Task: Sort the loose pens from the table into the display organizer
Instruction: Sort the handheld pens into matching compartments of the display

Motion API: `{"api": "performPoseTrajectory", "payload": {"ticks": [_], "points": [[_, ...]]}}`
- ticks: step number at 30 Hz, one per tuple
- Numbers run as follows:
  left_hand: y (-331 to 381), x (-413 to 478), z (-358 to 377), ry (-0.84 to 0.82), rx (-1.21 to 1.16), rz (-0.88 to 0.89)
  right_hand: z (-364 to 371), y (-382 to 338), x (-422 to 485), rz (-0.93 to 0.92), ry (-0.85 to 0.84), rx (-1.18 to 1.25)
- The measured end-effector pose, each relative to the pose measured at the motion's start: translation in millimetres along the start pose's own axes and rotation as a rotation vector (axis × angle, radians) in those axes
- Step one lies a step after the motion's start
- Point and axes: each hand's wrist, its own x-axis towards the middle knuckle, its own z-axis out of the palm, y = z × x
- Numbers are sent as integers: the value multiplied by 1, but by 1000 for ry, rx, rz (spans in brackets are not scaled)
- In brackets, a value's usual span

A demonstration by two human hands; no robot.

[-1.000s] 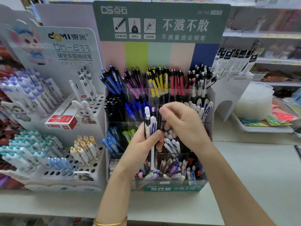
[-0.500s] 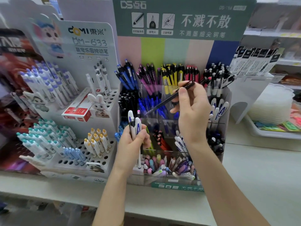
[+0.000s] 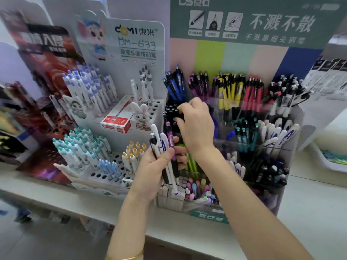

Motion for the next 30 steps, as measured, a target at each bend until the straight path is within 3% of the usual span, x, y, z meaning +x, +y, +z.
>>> {"api": "performPoseTrajectory", "payload": {"ticks": [3, 5, 9, 14, 16, 19, 22, 25, 27, 30], "points": [[2, 0, -3, -16, -20, -15, -1, 3, 5, -22, -105, -36], [3, 0, -4, -27, -25, -27, -8, 7, 4, -7, -162, 89], [5, 2, -3, -53, -18, -39, -33, 7, -11, 103, -70, 452], [4, 7, 7, -97, 40, -41, -59, 11, -22, 243, -478, 714], [4, 10, 12, -118, 44, -52, -62, 15, -22, 257, -494, 737], [8, 18, 18, -130, 51, -81, -69, 26, -10, 257, -310, 744], [13, 30, 23, -125, 123, -76, -81, 35, 11, 310, 21, 857], [18, 38, 28, -151, 241, -51, -90, 39, 28, 216, 318, 782], [19, 40, 31, -175, 261, -23, -89, 39, 37, 121, 426, 669], [19, 42, 34, -216, 190, -27, -77, 40, 45, 59, 434, 535]]}}
